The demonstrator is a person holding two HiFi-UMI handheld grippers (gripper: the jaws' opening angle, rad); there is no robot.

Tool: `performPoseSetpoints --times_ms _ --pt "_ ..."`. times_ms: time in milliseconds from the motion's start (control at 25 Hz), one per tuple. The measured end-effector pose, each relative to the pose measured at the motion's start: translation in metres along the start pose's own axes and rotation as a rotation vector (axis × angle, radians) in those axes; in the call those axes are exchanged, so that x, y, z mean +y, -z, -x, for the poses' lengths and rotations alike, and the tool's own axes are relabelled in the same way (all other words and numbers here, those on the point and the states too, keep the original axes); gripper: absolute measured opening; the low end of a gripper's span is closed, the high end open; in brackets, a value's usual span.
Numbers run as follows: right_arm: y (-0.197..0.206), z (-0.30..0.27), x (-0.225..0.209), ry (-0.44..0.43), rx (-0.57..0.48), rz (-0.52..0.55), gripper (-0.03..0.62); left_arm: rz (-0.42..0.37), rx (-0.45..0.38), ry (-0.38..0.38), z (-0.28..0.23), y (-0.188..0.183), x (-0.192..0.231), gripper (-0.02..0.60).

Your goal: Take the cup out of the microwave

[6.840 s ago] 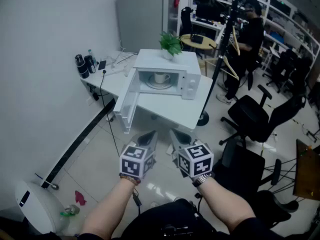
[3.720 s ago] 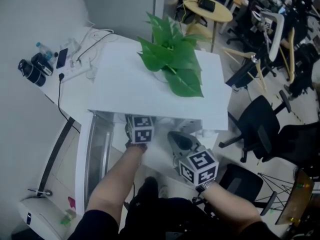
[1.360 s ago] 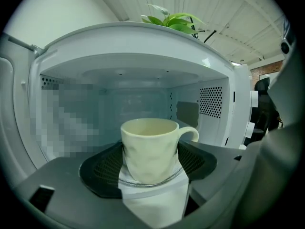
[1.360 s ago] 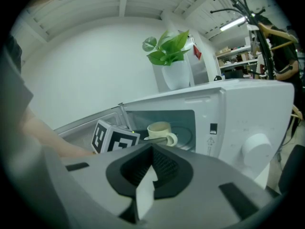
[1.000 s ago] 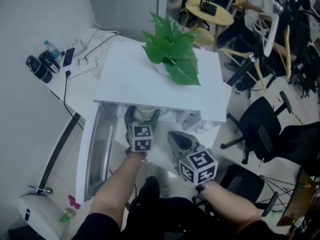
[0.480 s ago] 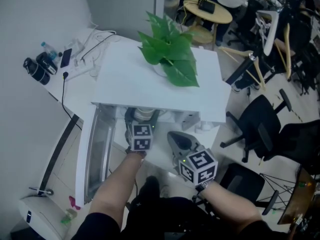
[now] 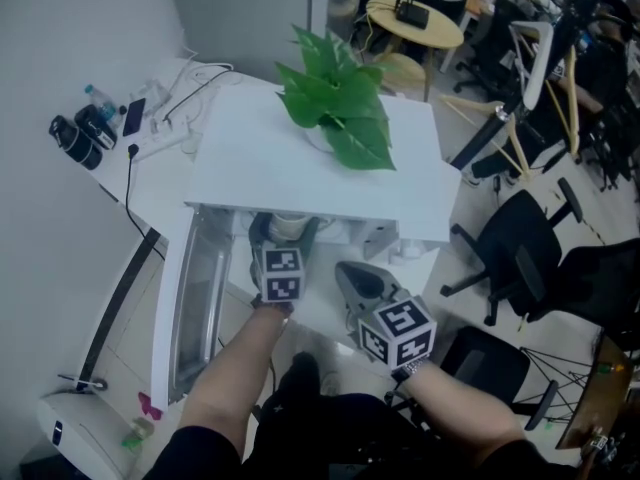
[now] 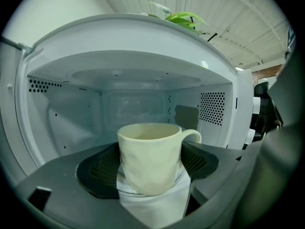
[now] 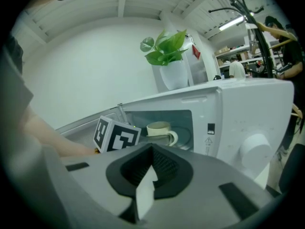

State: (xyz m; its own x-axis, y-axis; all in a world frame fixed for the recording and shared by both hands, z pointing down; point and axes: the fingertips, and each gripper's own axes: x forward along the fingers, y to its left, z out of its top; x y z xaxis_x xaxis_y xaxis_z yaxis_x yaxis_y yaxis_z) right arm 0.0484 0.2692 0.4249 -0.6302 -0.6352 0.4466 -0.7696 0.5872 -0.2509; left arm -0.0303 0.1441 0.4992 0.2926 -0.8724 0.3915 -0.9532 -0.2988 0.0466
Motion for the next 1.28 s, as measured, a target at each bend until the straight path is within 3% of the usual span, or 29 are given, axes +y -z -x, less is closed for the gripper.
performPoseSetpoints --times_ms 1280 --pt "-0.006 0.079 0.044 -0.051 -0.102 0.063 0.014 -0.015 -0.054 -0.089 0.098 -0.023 -0.025 0.397"
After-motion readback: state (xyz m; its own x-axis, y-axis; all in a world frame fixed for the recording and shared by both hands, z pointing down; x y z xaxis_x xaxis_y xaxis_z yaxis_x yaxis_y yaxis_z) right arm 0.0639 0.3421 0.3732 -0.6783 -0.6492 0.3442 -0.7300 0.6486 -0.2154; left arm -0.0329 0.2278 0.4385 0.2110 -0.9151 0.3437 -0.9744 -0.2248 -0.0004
